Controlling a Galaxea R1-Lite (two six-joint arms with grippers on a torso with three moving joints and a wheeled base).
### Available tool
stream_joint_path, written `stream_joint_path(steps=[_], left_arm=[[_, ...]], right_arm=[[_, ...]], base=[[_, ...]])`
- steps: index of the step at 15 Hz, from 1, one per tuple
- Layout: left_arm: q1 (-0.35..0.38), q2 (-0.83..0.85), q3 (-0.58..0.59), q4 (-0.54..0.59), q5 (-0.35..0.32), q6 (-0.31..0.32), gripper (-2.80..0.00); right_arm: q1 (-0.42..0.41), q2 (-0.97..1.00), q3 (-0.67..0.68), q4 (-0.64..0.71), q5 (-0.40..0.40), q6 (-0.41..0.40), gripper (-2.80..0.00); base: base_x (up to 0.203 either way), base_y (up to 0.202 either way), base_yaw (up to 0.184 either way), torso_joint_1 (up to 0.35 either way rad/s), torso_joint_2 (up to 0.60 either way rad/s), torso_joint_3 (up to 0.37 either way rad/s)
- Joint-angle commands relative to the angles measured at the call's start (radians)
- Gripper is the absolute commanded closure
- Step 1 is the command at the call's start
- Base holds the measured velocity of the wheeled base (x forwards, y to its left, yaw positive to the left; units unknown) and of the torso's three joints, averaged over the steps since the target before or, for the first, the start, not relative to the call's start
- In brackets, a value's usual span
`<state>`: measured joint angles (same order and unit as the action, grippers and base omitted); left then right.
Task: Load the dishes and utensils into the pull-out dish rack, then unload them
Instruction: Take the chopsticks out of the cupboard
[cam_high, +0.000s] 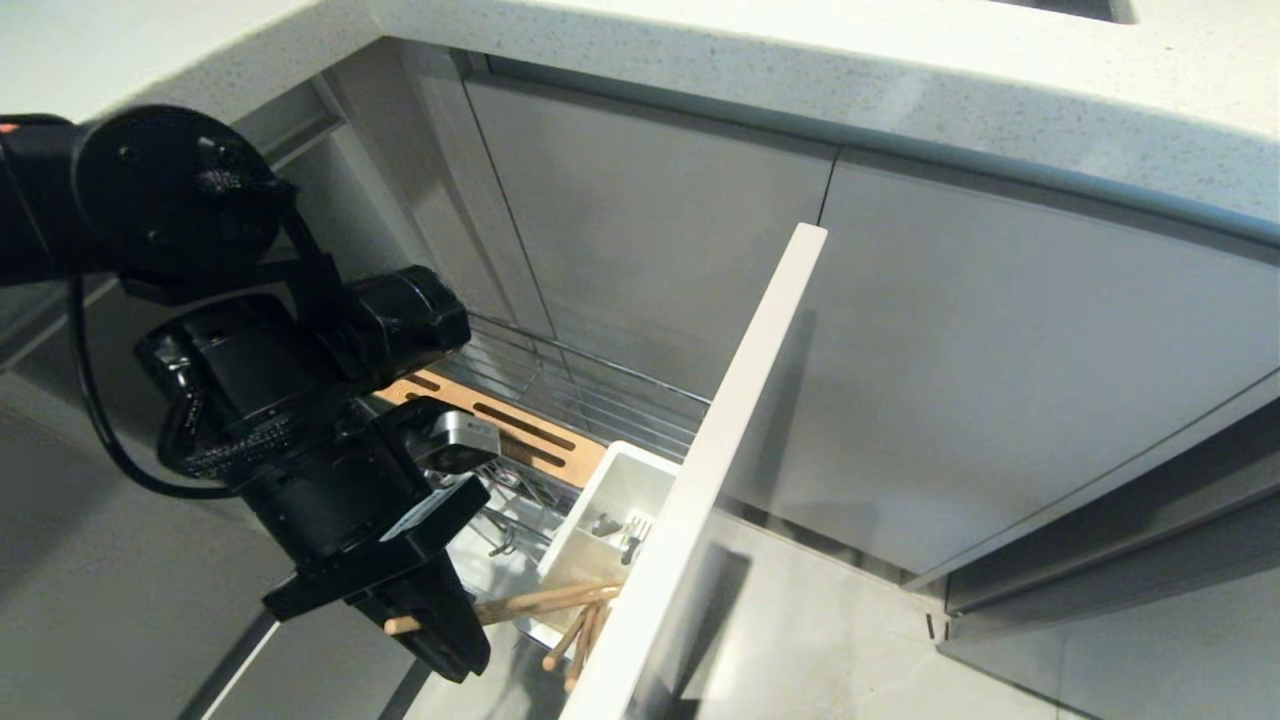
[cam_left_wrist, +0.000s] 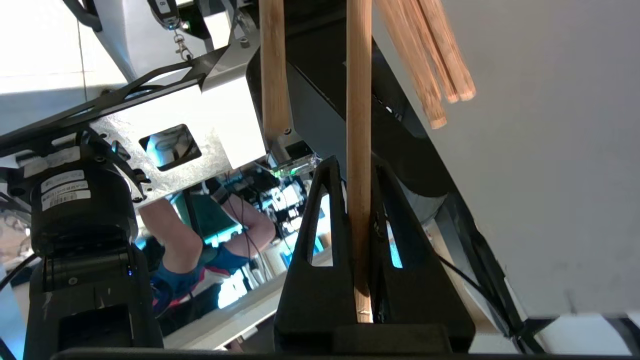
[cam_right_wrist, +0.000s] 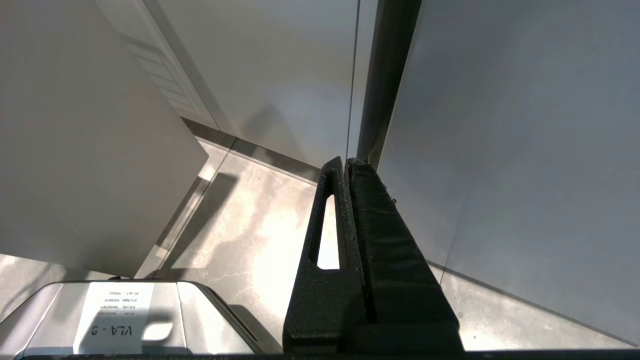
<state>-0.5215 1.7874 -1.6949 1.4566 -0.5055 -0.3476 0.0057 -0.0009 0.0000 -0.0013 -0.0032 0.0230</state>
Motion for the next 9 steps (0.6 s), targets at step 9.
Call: stream_joint_path(steps=[9], left_arm=[[-0.006,-0.199,-0.071,0.071,0.076,0.001,0.00]], right_arm=[[0.000,0.001,0.002,0.000,0.000,0.000,0.00]], base=[[0.000,0.000,0.000,0.000,0.00,0.000]])
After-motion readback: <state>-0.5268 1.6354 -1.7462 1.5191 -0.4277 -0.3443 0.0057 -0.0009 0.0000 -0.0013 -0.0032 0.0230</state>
